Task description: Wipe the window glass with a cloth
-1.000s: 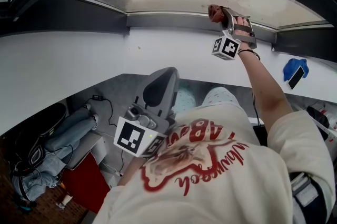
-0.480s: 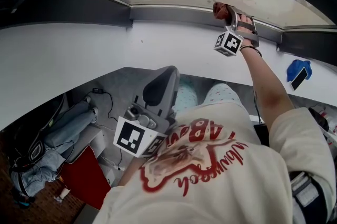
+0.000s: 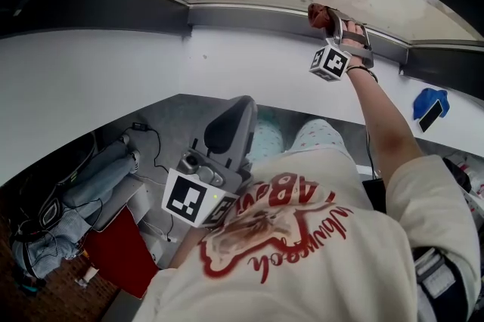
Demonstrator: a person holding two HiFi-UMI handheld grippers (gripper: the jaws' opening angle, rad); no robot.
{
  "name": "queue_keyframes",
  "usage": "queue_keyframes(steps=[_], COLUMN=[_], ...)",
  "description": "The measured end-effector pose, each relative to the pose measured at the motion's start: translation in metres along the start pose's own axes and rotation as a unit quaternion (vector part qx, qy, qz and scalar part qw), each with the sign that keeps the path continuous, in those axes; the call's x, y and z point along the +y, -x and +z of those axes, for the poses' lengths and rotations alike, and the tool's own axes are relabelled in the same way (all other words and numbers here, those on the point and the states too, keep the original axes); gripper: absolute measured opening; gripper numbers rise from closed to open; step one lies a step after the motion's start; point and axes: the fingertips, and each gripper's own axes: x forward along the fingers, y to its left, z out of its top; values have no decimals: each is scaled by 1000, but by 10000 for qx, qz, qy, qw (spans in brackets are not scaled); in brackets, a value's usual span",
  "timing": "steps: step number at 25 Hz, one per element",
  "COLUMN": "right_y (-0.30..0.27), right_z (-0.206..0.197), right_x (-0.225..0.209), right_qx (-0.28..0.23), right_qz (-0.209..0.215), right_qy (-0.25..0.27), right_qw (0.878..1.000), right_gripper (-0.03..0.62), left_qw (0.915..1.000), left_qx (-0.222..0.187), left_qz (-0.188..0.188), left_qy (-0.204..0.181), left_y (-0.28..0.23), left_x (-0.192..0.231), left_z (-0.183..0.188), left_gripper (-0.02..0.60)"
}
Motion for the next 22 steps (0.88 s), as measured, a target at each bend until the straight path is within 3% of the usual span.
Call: queue_keyframes(steps=[22], right_y=[-30], right_z=[-10], right_x=[46], right_qx=[202], right_qz=[400], right_qy=[331], right_qw=[9984], right_gripper=[81], left_qw=[9988], left_qx=[108], left_qz=[486], left_qy=[-14], left_y=[21], left_x=[6], left_z=[-18], left_gripper=[21])
